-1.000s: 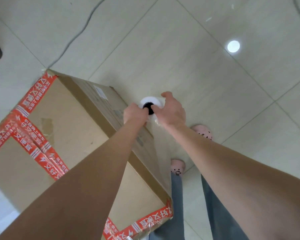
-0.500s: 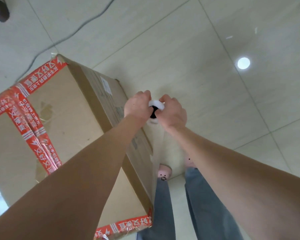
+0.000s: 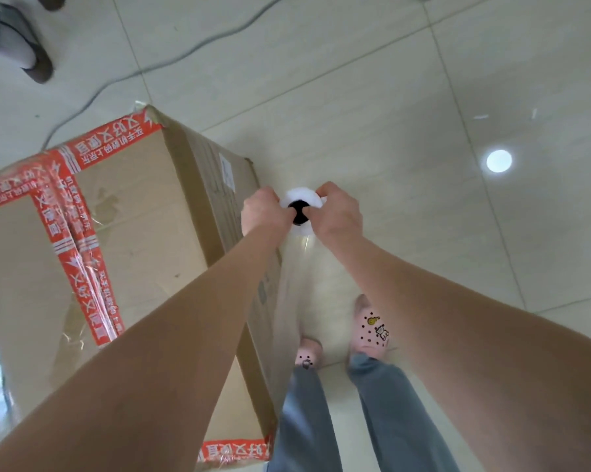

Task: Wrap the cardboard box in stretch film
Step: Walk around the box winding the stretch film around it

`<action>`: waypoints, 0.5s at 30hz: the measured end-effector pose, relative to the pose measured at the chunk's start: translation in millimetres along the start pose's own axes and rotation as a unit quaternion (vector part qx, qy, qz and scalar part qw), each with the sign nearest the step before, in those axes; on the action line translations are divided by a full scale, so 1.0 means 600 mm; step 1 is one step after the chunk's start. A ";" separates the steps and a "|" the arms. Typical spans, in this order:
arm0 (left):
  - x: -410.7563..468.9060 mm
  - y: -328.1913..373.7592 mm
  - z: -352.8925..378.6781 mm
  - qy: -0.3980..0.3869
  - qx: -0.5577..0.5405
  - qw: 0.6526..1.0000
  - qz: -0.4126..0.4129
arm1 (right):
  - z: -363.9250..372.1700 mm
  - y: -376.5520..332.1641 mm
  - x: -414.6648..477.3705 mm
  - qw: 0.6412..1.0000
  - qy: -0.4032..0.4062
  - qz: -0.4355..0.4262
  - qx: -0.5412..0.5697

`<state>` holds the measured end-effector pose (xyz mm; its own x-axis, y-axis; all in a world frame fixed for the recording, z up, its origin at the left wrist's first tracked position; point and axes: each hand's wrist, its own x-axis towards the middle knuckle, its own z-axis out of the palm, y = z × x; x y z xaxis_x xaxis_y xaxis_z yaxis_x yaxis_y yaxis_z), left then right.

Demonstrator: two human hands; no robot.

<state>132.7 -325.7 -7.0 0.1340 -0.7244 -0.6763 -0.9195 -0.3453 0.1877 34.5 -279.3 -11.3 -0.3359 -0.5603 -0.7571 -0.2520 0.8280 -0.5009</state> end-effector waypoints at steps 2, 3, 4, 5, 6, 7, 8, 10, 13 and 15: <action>-0.001 0.012 0.002 -0.018 0.012 1.000 0.000 | -0.008 0.002 0.006 1.000 0.005 0.004 -0.010; -0.004 0.016 0.004 -0.032 0.019 0.999 0.003 | -0.013 0.003 0.008 1.000 0.005 0.007 -0.018; -0.008 0.021 0.006 -0.043 0.026 0.999 0.010 | -0.018 0.005 0.009 1.000 0.005 0.008 -0.022; -0.013 0.025 0.008 -0.048 0.035 0.998 0.021 | -0.023 0.007 0.010 1.000 0.003 0.008 -0.025; -0.017 0.029 0.010 -0.048 0.051 0.997 0.040 | -0.028 0.008 0.012 1.000 0.001 0.008 -0.027; -0.019 0.034 0.012 -0.044 0.077 0.994 0.067 | -0.032 0.008 0.014 1.000 -0.003 0.010 -0.027; -0.020 0.040 0.013 -0.040 0.108 0.989 0.096 | -0.034 0.008 0.017 1.000 -0.007 0.013 -0.026; -0.016 0.051 0.010 -0.038 0.151 0.978 0.135 | -0.036 0.006 0.020 1.000 -0.018 0.020 -0.015; -0.004 0.064 -0.001 -0.052 0.183 0.969 0.157 | -0.035 0.002 0.023 0.999 -0.025 0.034 -0.012; 0.002 0.069 -0.005 -0.066 0.205 0.963 0.163 | -0.035 0.003 0.024 0.998 -0.022 0.048 -0.026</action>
<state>96.0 -342.4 1.9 -0.2091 -0.6622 -0.7195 -0.9771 0.1712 0.1263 10.4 -286.4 -14.2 -0.3203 -0.4754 -0.8194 -0.2675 0.8751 -0.4032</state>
